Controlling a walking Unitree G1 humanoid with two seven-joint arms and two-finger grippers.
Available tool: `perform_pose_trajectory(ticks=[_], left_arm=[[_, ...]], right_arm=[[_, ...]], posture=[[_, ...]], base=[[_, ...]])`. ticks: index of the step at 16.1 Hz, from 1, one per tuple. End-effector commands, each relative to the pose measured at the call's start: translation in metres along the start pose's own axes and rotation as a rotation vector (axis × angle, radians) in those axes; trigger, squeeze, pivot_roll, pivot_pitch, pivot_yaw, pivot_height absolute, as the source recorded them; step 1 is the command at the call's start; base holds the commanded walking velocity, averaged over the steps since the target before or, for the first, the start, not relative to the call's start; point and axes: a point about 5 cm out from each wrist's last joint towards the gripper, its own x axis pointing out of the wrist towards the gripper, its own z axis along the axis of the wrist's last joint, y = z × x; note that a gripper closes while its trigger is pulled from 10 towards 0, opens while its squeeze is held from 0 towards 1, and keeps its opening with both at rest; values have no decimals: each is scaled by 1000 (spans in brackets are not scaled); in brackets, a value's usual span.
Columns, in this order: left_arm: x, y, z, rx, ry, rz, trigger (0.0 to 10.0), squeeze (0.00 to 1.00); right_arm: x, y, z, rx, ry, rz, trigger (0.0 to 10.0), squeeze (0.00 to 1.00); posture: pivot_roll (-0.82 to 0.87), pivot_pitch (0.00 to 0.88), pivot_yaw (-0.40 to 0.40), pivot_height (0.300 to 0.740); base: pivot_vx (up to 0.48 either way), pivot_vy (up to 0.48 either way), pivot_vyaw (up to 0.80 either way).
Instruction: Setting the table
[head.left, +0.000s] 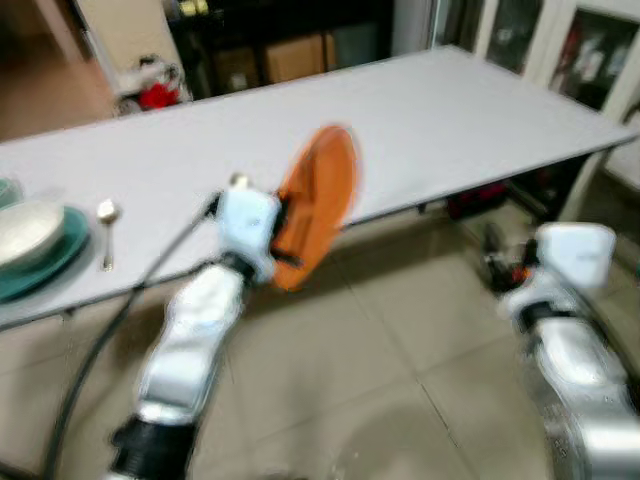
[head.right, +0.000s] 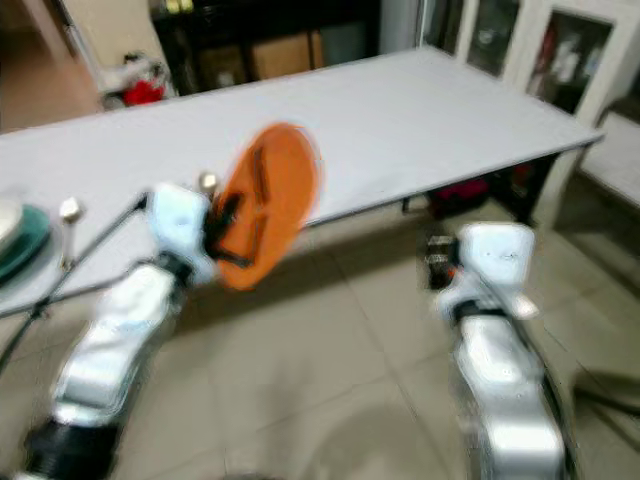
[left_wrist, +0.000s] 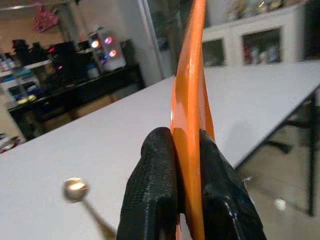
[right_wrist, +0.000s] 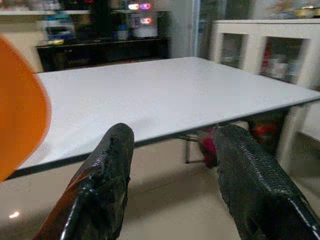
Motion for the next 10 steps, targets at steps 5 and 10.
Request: perform_pose_trajectory(ticks=[5,10], left_arm=[[3,-1,11,6,-50,6,10000,0],[3,1,11,2,-51,18,10000,0]], right_arm=[[1,-5,3,-7,-6,-10,10000,0],[-1,6,4,6,17,171,10000,0]], posture=[[-17,0,97,740],[-19,0,98,740]], base=[[363,0,0],[363,0,0]])
